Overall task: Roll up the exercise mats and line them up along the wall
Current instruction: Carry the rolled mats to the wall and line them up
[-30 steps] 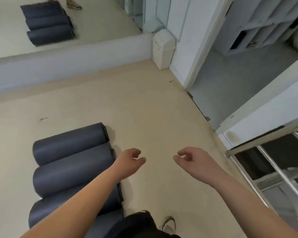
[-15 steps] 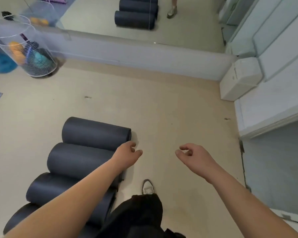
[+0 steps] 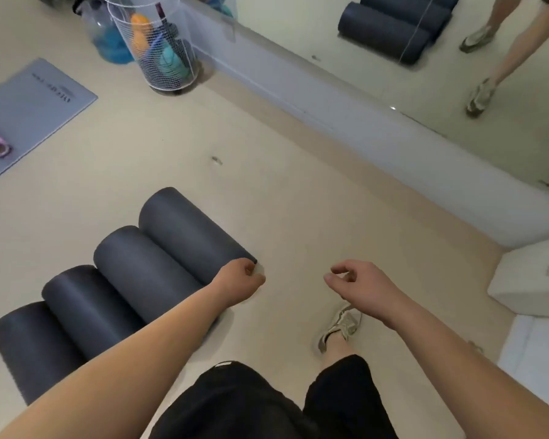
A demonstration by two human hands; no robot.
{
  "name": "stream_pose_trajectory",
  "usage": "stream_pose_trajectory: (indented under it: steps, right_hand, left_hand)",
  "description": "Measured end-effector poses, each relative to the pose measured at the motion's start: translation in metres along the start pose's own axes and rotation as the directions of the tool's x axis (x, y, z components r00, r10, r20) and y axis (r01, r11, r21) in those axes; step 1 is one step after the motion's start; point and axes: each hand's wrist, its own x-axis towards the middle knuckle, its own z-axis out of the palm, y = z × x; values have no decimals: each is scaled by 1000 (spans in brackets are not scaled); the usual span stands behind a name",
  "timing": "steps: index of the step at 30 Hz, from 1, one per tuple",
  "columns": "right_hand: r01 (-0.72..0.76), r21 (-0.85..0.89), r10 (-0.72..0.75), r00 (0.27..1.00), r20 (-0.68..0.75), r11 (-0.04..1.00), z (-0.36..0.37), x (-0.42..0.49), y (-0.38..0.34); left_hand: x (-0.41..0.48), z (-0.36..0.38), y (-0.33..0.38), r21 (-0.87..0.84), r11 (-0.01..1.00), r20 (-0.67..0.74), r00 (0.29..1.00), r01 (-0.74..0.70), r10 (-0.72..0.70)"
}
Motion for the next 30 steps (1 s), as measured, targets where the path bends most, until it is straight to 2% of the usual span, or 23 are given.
stream_pose_trajectory:
  steps: [4, 9, 16, 23, 27, 30]
  right_hand:
    - [94, -96, -84, 991, 101, 991, -45, 101, -2]
    - [73, -124, -49, 981, 187, 990, -36, 207, 3]
    - [191, -226, -94, 920, 380, 955, 124, 375, 23]
    - [342, -284, -171, 854, 491, 896, 296, 549, 61]
    - [362, -226, -176, 798, 577, 904, 366, 621, 63]
    - [276, -132, -141, 779, 611, 952, 400, 653, 64]
  left_hand:
    - [73, 12, 19, -62, 993, -75, 992, 99, -103]
    - [153, 9, -14, -130, 966, -108, 965, 224, -238]
    - [312, 41, -155, -258, 894, -107, 908, 367, -404]
    - [453, 84, -307, -508, 733, -229, 749, 452, -621]
    - [513, 115, -354, -603, 683, -298, 677, 413, -672]
    - [545, 137, -351, -590, 706, -384, 634, 392, -672]
